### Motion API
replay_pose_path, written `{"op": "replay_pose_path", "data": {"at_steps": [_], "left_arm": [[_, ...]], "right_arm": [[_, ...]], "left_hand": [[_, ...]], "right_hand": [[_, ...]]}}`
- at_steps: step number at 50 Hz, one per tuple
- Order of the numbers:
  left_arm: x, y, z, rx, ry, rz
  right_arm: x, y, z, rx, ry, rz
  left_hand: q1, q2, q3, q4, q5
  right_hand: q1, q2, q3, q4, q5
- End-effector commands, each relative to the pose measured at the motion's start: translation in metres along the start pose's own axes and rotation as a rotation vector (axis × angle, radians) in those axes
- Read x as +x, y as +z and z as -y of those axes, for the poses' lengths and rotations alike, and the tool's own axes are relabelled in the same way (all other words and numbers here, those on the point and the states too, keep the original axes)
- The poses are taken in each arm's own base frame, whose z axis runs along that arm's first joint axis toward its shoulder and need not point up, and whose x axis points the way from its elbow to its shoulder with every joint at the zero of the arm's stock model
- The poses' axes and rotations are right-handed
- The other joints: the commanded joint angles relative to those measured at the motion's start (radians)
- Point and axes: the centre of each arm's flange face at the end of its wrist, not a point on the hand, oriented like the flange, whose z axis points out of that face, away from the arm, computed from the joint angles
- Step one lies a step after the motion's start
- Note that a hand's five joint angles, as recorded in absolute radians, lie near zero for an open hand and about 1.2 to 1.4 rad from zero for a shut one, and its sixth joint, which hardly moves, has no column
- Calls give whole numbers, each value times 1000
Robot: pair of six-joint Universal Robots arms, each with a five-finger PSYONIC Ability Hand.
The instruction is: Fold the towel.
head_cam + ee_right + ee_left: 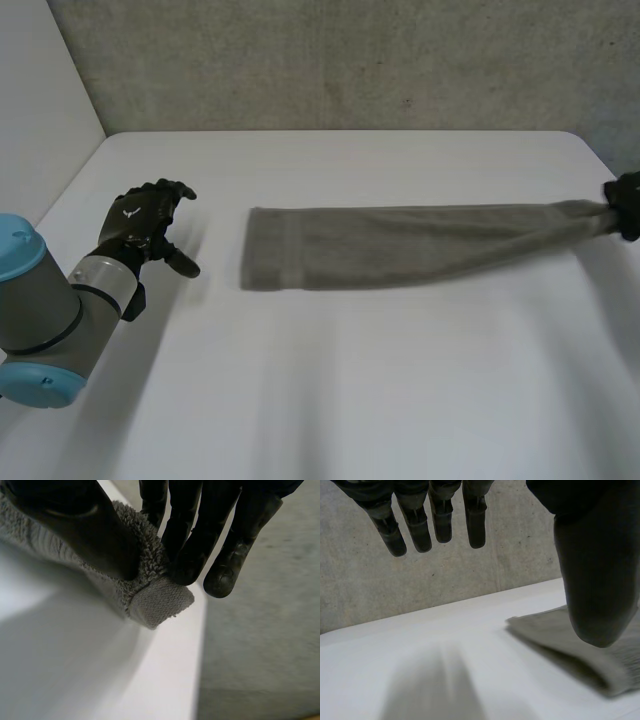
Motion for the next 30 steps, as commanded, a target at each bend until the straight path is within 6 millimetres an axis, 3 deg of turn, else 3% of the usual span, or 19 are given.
{"op": "replay_pose_path", "data": {"at_steps": [1, 4, 5, 7, 8, 10, 11, 12, 13, 15, 16, 18, 19, 21, 25, 26, 27, 28, 30], "left_arm": [[0, 0, 0, 0, 0, 0], [0, 0, 0, -2, 0, -1], [0, 0, 0, -2, 0, -1], [0, 0, 0, 0, 0, -1], [0, 0, 0, 0, 0, -1], [0, 0, 0, 0, 1, -1], [0, 0, 0, 0, 1, -1], [0, -1, -1, -3, 1, -1], [0, -1, -1, -3, 1, -1], [0, -1, -1, -3, 2, -1], [0, -1, -1, -3, 2, -1], [0, 0, -1, -5, 2, -1], [0, 0, -1, -3, 2, -1], [0, 0, -2, -5, 2, -1], [1, 0, -3, -10, 5, -2], [1, 0, -3, -10, 5, -2], [1, -1, -3, -10, 5, -2], [1, -1, -3, -10, 5, -2], [1, -2, -4, -13, 6, -2]], "right_arm": [[27, -5, 43, 59, -17, -31], [3, -11, 84, 143, -6, 24], [2, -11, 84, 144, -6, 24], [-44, -24, 133, 252, 10, 117], [-44, -24, 133, 253, 10, 117], [-97, -43, 168, 337, 23, 230], [-97, -44, 168, 338, 23, 230], [-126, -54, 180, 367, 25, 288], [-126, -54, 180, 367, 25, 289], [-193, -74, 192, 397, 14, 412], [-194, -74, 192, 398, 14, 412], [-268, -102, 196, 425, -23, 545], [-268, -102, 196, 425, -23, 546], [-315, -123, 195, 453, -63, 623], [-329, -125, 199, 478, -73, 620], [-329, -122, 201, 478, -75, 597], [-329, -122, 201, 478, -75, 596], [-328, -120, 200, 470, -75, 580], [-329, -119, 196, 452, -78, 569]], "left_hand": [[-78, -63, -69, -69, -39], [-78, -63, -69, -69, -39], [-78, -63, -69, -69, -39], [-78, -63, -69, -69, -39], [-78, -63, -69, -69, -39], [-78, -63, -69, -69, -39], [-78, -63, -69, -69, -39], [-78, -63, -69, -69, -39], [-78, -63, -69, -69, -39], [-78, -63, -69, -69, -39], [-78, -63, -69, -69, -39], [-78, -63, -69, -69, -39], [-78, -63, -69, -69, -39], [-78, -63, -69, -69, -39], [-78, -63, -69, -69, -39], [-78, -63, -69, -69, -39], [-78, -63, -69, -69, -39], [-78, -63, -69, -69, -39], [-78, -63, -69, -69, -39]], "right_hand": [[80, 88, 65, 66, 60], [80, 88, 65, 66, 60], [80, 88, 65, 66, 60], [80, 88, 65, 66, 60], [80, 88, 65, 66, 60], [80, 88, 65, 66, 60], [80, 88, 65, 66, 60], [80, 88, 65, 66, 60], [80, 88, 65, 66, 60], [80, 88, 65, 66, 60], [80, 88, 65, 66, 60], [80, 88, 65, 66, 60], [80, 88, 65, 66, 60], [80, 88, 65, 66, 60], [-16, -7, -31, -30, -35], [-501, -493, -516, -516, -521], [-506, -498, -521, -521, -526], [-1053, -1044, -1068, -1067, -1072], [-1142, -1133, -1157, -1156, -1161]]}}
